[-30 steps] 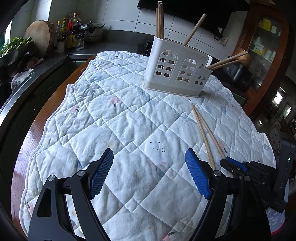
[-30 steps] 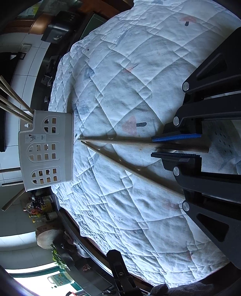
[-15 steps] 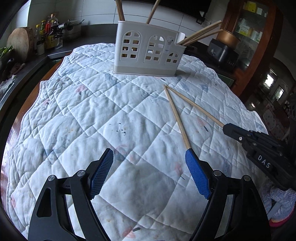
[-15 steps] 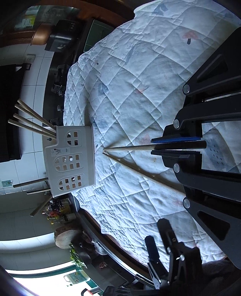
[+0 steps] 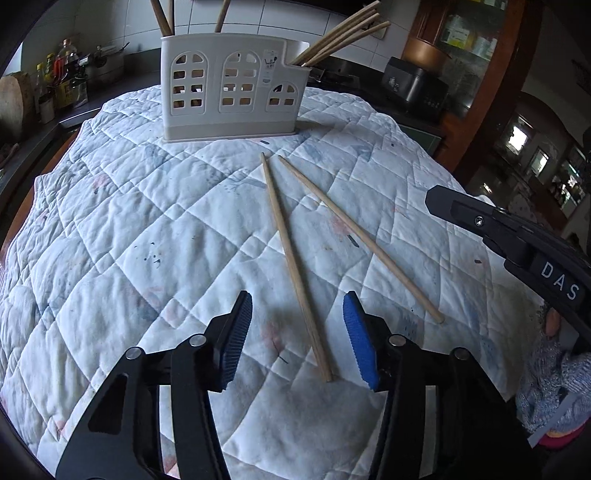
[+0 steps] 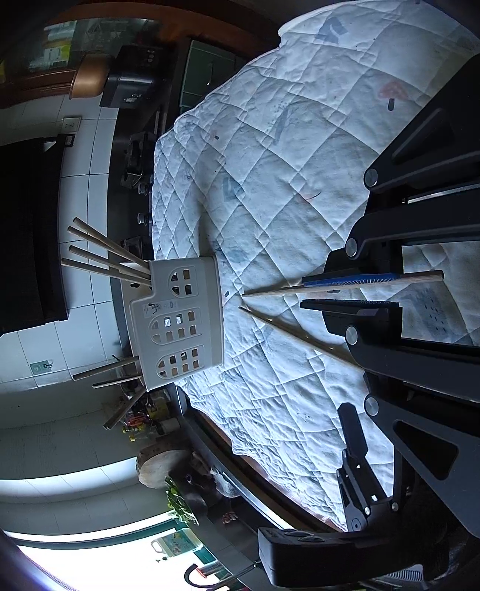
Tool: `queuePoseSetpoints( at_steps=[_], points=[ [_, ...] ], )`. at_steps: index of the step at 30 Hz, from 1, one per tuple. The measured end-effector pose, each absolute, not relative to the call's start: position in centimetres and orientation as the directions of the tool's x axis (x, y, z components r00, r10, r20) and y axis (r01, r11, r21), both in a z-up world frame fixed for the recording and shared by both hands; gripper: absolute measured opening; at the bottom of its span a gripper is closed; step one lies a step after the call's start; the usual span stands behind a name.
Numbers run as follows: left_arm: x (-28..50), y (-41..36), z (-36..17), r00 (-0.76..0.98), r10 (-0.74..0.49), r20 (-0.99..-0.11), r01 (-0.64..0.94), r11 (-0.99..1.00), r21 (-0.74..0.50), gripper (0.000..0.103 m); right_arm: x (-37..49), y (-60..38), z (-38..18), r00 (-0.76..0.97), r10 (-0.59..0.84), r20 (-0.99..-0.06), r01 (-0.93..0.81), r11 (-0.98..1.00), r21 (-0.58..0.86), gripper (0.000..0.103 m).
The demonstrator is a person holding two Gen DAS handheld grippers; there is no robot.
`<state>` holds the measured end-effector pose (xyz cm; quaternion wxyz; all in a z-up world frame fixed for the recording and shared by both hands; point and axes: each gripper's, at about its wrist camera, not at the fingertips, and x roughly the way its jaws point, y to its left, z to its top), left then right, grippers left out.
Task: Organize utensils
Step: 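Grasp a chopstick with the right tool while the left tool grasps the other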
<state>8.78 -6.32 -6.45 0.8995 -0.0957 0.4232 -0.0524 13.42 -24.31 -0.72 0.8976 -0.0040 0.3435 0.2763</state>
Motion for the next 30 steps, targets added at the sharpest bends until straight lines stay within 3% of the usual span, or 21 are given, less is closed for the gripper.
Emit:
queuePoseSetpoints(
  at_steps=[4,10,30],
  points=[
    [9.3,-7.1,-6.9,0.627,-0.183,-0.757,0.027,0.976,-0.214,0.031,13.4,-24.4,-0.5,0.613,0.499,-0.613,-0.504,0.844,0.183,0.007],
    [9.9,-7.4,-7.7,0.610,-0.164,-0.775,0.011,0.980,-0.199,0.020,13.5,-24.8,-1.9,0.590,0.495,-0.638,-0.498,0.845,0.195,0.007],
    [10.3,-7.3,-8.1,0.610,-0.161,-0.776,0.003,0.979,-0.202,0.018,13.8,-23.6,-7.3,0.497,0.424,-0.757,-0.514,0.847,0.137,0.010]
  ],
)
